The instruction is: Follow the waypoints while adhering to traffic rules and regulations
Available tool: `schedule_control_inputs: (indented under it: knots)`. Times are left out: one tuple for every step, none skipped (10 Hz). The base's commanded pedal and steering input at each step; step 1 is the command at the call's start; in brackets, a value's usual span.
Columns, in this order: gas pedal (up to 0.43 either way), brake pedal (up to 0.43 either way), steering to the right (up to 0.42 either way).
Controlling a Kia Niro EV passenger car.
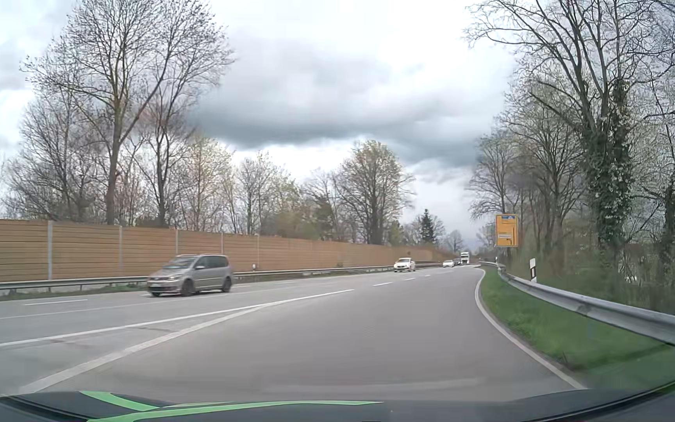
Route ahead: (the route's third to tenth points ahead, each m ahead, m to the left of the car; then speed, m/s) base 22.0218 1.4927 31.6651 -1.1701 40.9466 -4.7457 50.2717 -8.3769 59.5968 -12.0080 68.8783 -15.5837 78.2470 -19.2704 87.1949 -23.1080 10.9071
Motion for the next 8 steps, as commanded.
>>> schedule_control_inputs:
  knots:
    - [0.157, 0.000, 0.109]
    - [0.157, 0.000, 0.105]
    - [0.157, 0.000, 0.099]
    - [0.157, 0.000, 0.094]
    - [0.157, 0.000, 0.089]
    - [0.150, 0.000, 0.083]
    - [0.150, 0.000, 0.075]
    - [0.130, 0.000, 0.068]
